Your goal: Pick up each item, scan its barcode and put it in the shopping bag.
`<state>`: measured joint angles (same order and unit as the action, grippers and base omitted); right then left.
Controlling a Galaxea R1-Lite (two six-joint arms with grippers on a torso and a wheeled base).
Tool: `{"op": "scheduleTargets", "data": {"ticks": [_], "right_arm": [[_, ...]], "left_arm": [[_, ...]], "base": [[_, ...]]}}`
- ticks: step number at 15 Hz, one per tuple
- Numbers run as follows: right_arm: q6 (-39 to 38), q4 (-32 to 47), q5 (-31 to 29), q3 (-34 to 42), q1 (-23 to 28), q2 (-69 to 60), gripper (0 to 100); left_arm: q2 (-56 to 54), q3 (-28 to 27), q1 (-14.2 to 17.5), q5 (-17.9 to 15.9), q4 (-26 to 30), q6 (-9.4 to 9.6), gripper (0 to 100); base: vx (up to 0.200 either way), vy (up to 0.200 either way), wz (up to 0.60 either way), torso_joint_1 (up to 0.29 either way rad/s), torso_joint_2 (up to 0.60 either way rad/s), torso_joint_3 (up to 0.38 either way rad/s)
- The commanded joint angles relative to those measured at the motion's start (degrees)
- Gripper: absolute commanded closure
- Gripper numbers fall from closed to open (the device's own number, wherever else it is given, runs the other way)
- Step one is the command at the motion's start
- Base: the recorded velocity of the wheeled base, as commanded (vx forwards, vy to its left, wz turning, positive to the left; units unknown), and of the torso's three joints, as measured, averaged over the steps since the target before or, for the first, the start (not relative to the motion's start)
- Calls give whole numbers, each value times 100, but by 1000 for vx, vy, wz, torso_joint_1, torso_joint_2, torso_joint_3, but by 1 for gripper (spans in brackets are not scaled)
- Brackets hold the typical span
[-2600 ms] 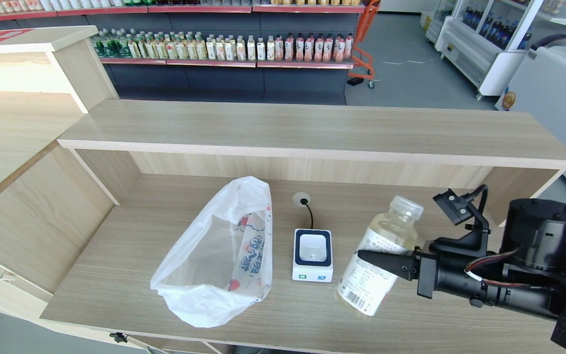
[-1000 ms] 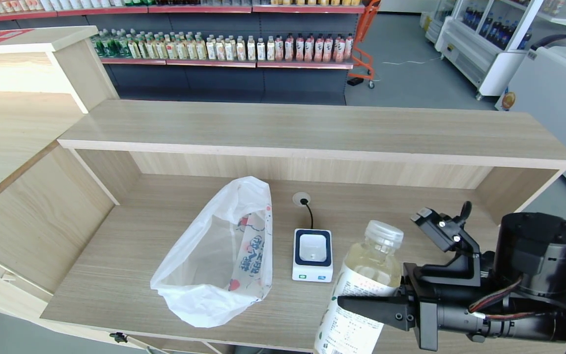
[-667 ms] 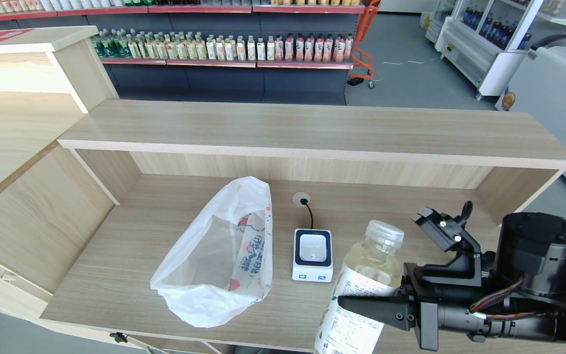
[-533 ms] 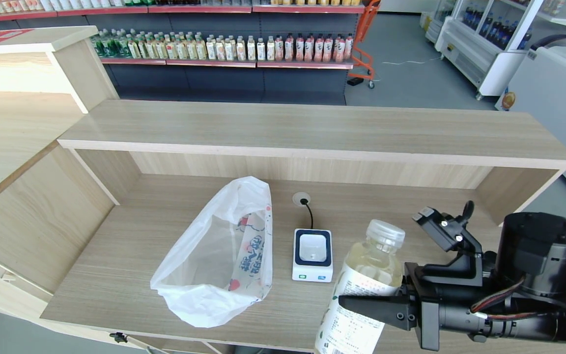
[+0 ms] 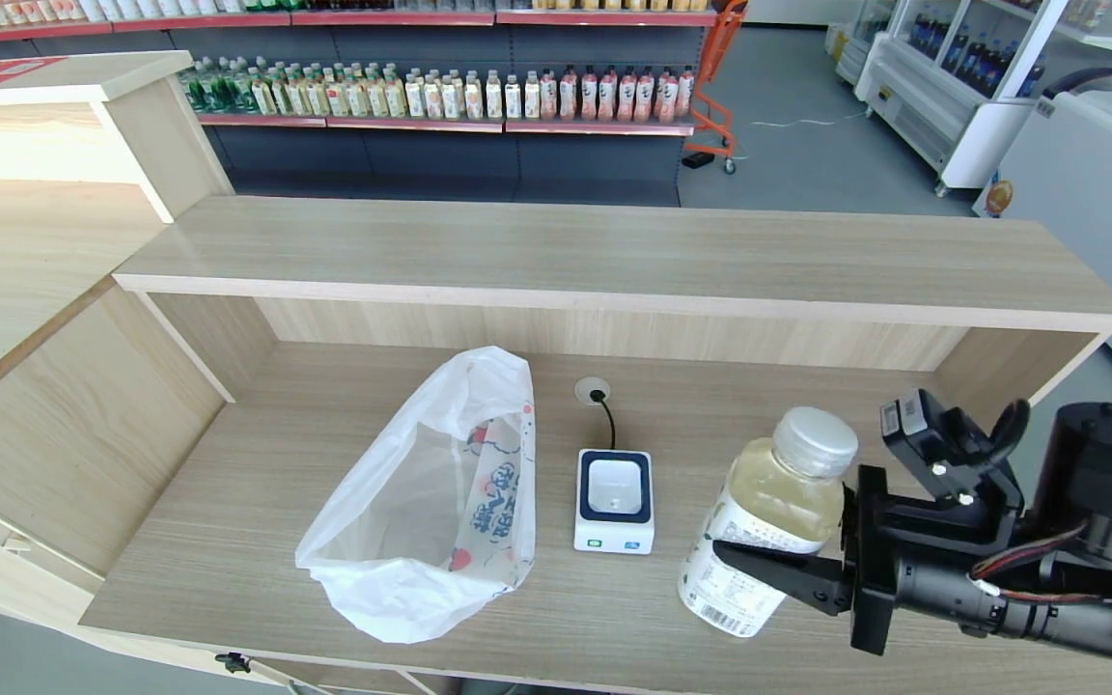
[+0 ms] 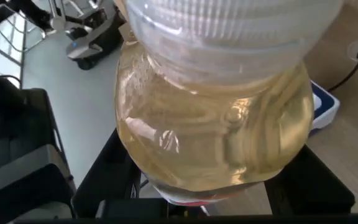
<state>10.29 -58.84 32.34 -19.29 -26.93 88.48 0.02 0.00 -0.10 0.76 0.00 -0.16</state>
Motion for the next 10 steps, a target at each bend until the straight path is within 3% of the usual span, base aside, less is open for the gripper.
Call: {"op": "scheduleTargets", "data": {"ticks": [1, 2, 3, 8, 10], "right_arm": [[1625, 523, -228, 92, 997, -261, 100], [2601, 716, -263, 180, 1225, -243, 100], [2988, 743, -255, 223, 1234, -217, 100], [3392, 321, -263, 136, 1155, -147, 100], [4069, 180, -263, 100, 1251, -41, 100]], "left_arm": [[-2, 0, 1, -5, 0, -2, 0], [-2, 0, 1, -5, 0, -2, 0], [-2, 0, 1, -5, 0, -2, 0], [-2, 0, 1, -5, 0, -2, 0], [-2, 0, 1, -5, 0, -2, 0]], "base": [[0, 0, 0, 0, 0, 0], [0, 0, 0, 0, 0, 0], [0, 0, 0, 0, 0, 0], [0, 0, 0, 0, 0, 0], [0, 0, 0, 0, 0, 0]]}}
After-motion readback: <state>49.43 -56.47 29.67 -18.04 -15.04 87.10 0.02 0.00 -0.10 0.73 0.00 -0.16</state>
